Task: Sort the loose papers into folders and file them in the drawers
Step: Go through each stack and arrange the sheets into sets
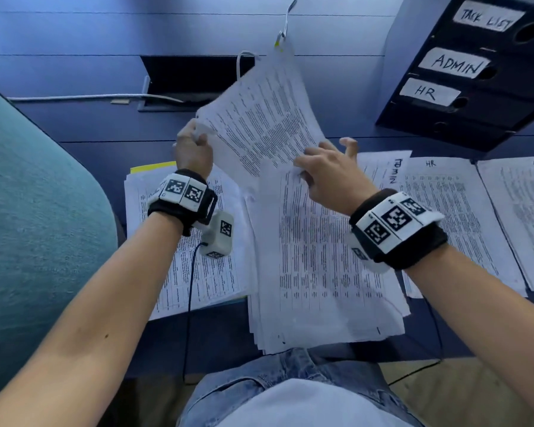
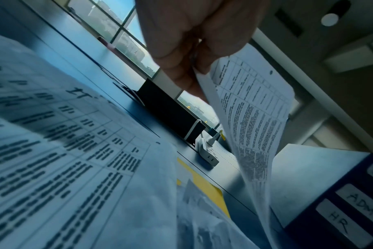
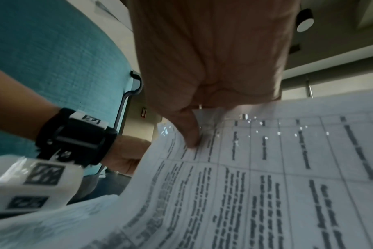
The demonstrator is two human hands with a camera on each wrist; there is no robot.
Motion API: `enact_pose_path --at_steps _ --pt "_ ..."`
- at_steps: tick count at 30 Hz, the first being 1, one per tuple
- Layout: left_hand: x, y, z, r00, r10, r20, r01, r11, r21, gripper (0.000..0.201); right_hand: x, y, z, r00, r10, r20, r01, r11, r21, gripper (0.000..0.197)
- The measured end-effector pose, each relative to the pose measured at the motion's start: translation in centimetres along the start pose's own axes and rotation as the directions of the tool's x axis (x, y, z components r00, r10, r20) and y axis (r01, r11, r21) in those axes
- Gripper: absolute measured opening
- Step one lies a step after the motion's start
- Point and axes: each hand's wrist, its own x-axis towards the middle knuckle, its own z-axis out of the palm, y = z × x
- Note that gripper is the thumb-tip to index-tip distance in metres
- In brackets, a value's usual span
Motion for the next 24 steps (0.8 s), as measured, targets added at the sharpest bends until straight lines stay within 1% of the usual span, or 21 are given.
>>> enact_pose_path --at_steps 2,3,5,6,8,10,11,13,15,17,18,19,20,21,22,23,24 --pt "0.1 0.1 0.2 0.997 0.028 0.07 -0.029 1.0 0.01 0.033 0.4 0.0 -1.2 1.0 0.003 0.009 -0.003 1.0 -0.009 0.015" --pt "0.0 0.1 0.2 0.995 0.049 0.086 -0.051 0.998 0.024 0.031 0.6 -0.1 -1.9 0.999 -0.001 0.044 0.002 1.0 -0.013 0.014" --pt "-0.2 0.2 0.2 0.99 0.1 0.103 -0.104 0.994 0.03 0.033 0.9 -0.4 -3.2 0.996 -0.011 0.091 0.013 1.0 -0.018 0.013" --pt "-0.2 0.2 0.3 0.986 0.119 0.119 -0.123 0.992 0.03 0.033 1.0 -0.5 -3.7 0.996 -0.016 0.083 0.018 1.0 -0.022 0.013" --pt "-0.2 0.4 0.2 0.982 0.109 0.157 -0.117 0.992 0.043 0.031 1.3 -0.7 -4.2 1.0 -0.017 0.021 0.018 0.999 -0.044 0.011" --pt "-0.2 0.8 0.1 0.974 0.097 0.202 -0.103 0.994 0.019 0.026 1.9 -0.7 -4.5 0.999 -0.017 -0.042 0.013 0.997 -0.082 0.015" --pt "-0.4 1.1 0.2 0.967 0.112 0.227 -0.115 0.993 0.001 0.021 2.2 -0.7 -4.6 0.997 -0.025 -0.067 0.017 0.994 -0.105 0.017" --pt "-1.0 2.1 0.2 0.934 0.19 0.304 -0.184 0.982 -0.047 0.012 3.0 -0.7 -5.0 0.99 -0.06 -0.127 0.04 0.988 -0.152 0.02" --pt "-1.2 2.9 0.2 0.891 0.268 0.365 -0.259 0.963 -0.075 0.023 3.8 -0.9 -5.4 0.976 -0.114 -0.185 0.083 0.982 -0.169 0.018" --pt "-1.5 3.7 0.2 0.824 0.368 0.431 -0.338 0.929 -0.148 0.03 4.7 -0.9 -5.7 0.969 -0.142 -0.201 0.108 0.98 -0.169 0.018" --pt "-1.8 4.1 0.2 0.788 0.406 0.463 -0.356 0.914 -0.195 0.027 5.1 -0.8 -5.8 0.97 -0.144 -0.197 0.113 0.98 -0.163 0.021" --pt "-2.2 4.7 0.3 0.772 0.432 0.466 -0.347 0.901 -0.261 0.021 5.4 -0.7 -5.9 0.971 -0.137 -0.195 0.11 0.983 -0.146 0.023" --pt "-2.4 5.1 0.2 0.774 0.43 0.465 -0.295 0.894 -0.337 0.021 5.6 -0.6 -6.1 0.97 -0.123 -0.208 0.098 0.987 -0.124 0.025" --pt "-2.8 5.7 0.2 0.795 0.378 0.475 -0.182 0.895 -0.408 0.028 5.8 -0.5 -6.2 0.966 -0.109 -0.236 0.087 0.991 -0.102 0.026" --pt "-3.1 6.0 0.3 0.801 0.314 0.509 -0.053 0.885 -0.463 0.037 5.8 -0.4 -6.4 0.959 -0.093 -0.267 0.075 0.994 -0.076 0.029" --pt "-3.2 6.0 0.4 0.784 0.278 0.555 0.045 0.866 -0.498 0.044 5.8 -0.3 -6.6 0.952 -0.074 -0.296 0.066 0.997 -0.038 0.032" --pt "-3.1 5.9 0.7 0.762 0.276 0.586 0.08 0.858 -0.508 0.055 5.8 -0.3 -6.8 0.944 -0.052 -0.325 0.058 0.998 0.01 0.036"
